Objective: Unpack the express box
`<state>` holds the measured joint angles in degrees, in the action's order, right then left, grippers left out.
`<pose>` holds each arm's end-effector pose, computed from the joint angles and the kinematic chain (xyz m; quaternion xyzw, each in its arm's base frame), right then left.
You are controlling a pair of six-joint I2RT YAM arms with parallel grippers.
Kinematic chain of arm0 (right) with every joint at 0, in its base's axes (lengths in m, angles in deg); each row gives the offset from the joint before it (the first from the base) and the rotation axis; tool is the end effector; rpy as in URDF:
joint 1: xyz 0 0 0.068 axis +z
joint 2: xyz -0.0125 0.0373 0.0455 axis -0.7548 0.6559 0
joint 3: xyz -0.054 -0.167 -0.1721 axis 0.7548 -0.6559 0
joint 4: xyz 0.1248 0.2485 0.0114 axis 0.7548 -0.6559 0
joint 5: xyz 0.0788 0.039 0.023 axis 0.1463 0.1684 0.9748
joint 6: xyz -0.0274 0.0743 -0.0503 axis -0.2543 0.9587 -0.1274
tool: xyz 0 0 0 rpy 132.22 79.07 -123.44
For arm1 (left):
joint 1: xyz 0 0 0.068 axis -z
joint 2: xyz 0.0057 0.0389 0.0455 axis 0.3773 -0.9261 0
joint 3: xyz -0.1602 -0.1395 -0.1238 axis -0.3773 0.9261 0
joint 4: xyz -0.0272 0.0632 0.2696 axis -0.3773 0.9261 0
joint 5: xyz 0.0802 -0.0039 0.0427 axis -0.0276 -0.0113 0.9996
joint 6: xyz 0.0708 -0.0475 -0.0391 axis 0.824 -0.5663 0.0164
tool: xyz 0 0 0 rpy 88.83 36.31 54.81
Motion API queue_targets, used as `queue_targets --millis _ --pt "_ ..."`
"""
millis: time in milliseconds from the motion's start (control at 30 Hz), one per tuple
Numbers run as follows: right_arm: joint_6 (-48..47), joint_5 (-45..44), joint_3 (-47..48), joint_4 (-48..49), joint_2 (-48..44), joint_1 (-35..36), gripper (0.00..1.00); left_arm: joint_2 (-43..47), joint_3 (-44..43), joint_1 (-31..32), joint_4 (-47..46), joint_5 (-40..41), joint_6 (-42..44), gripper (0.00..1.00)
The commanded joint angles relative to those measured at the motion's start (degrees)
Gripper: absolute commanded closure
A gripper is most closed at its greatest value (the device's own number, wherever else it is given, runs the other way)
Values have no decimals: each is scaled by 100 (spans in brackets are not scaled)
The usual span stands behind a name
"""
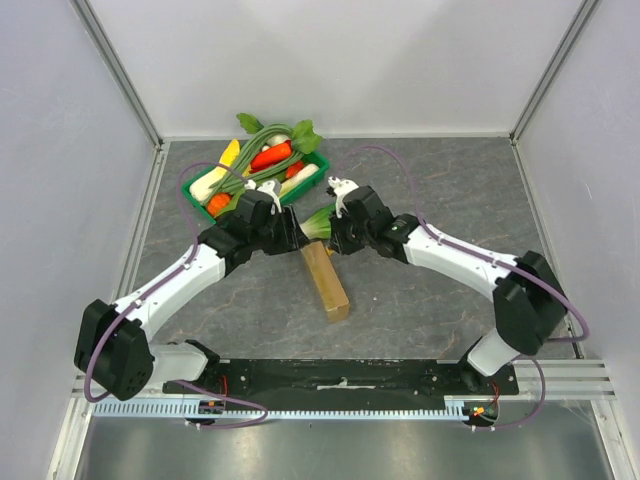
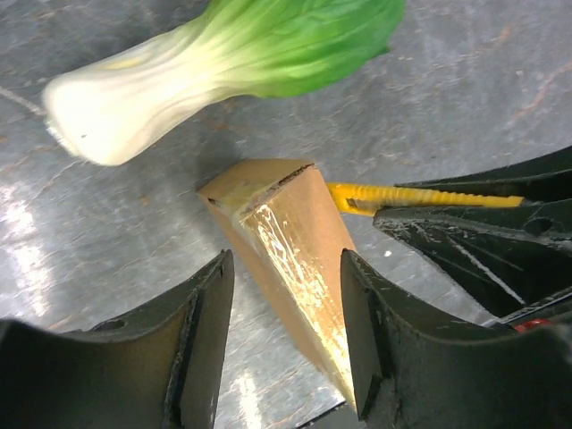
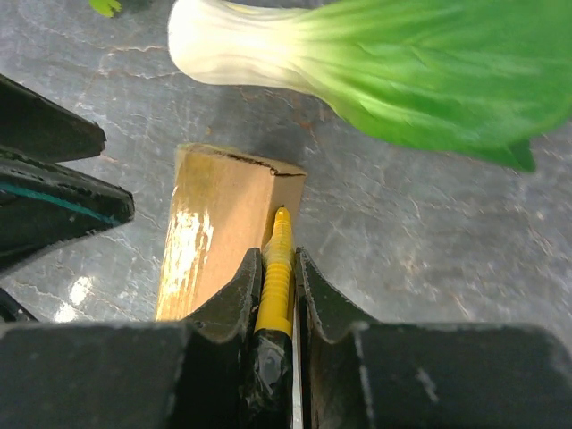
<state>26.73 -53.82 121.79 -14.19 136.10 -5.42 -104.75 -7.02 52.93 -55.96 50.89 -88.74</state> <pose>0.2882 0.2771 0.1891 -0.1580 0.8975 0.2385 0.3356 0.2877 -0.1811 0.2026 -0.0240 0.9053 -0.2714 0.3258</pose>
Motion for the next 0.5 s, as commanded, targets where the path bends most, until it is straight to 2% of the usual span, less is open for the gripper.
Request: queue_targets --millis 0,100,167,300,333,400,433,467 --pt "-436 1162 578 583 353 -26 100 175 -307 -158 635 540 441 42" --pt "-585 1421 648 601 398 -26 100 272 -440 -369 995 734 397 40" --pt "-630 1255 666 548 258 -35 100 333 -423 -422 1031 682 423 40" --pt "-543 -7 789 276 -155 -53 100 281 -413 -448 873 472 555 39" --pt "-542 -81 824 224 -382 -53 100 246 -440 -457 795 375 590 39" --pt "-594 110 885 -126 -577 -62 100 80 -562 -475 680 216 721 39" --pt "-673 660 912 -303 -743 -53 100 -8 -624 -484 653 59 757 39" --pt "-683 805 834 -478 -858 -1 100 -96 -772 -484 575 23 784 39"
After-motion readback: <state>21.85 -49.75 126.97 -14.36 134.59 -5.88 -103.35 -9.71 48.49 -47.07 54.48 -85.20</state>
